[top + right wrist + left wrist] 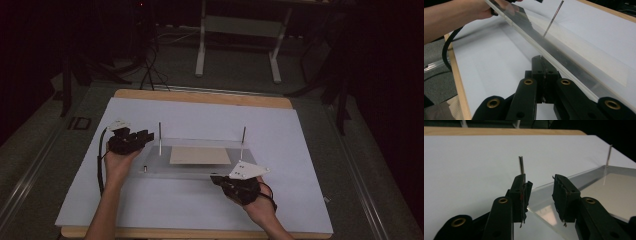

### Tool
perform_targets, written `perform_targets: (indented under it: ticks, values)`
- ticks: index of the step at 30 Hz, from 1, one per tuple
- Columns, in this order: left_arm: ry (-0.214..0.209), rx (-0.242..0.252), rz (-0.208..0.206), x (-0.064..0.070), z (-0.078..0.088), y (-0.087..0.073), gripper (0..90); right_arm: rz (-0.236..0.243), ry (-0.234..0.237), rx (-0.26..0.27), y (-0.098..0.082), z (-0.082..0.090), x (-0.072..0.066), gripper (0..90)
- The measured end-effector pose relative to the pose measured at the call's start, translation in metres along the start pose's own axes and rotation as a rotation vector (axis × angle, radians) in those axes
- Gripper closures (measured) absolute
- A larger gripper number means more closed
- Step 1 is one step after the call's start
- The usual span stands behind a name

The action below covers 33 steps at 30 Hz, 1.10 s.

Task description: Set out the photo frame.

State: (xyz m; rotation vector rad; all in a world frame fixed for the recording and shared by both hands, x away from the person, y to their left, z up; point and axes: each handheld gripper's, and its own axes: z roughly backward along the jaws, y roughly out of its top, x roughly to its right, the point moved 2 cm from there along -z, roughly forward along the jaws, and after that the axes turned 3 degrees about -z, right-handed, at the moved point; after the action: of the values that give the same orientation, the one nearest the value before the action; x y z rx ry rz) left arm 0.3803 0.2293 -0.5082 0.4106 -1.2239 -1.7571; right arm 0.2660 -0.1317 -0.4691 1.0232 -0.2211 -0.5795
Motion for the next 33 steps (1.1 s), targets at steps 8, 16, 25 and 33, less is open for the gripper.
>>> perform_targets:
  ticks: [8, 16, 25, 33]
  values:
    - [-0.005, 0.027, 0.013, 0.002, 0.009, -0.008, 61.3, 0.011, -0.015, 0.008, 0.002, 0.000, 0.000, 90.0]
    - [-0.001, 0.060, -0.007, 0.004, 0.025, -0.012, 60.8, 0.017, -0.035, 0.029, 0.011, 0.001, 0.003, 90.0]
    - [0.011, 0.054, -0.033, 0.004, 0.035, -0.015, 57.6, 0.020, -0.043, 0.036, 0.018, 0.002, 0.006, 90.0]
    - [0.006, 0.067, -0.082, 0.009, 0.044, -0.017, 57.6, 0.003, -0.054, 0.039, 0.024, 0.002, 0.012, 90.0]
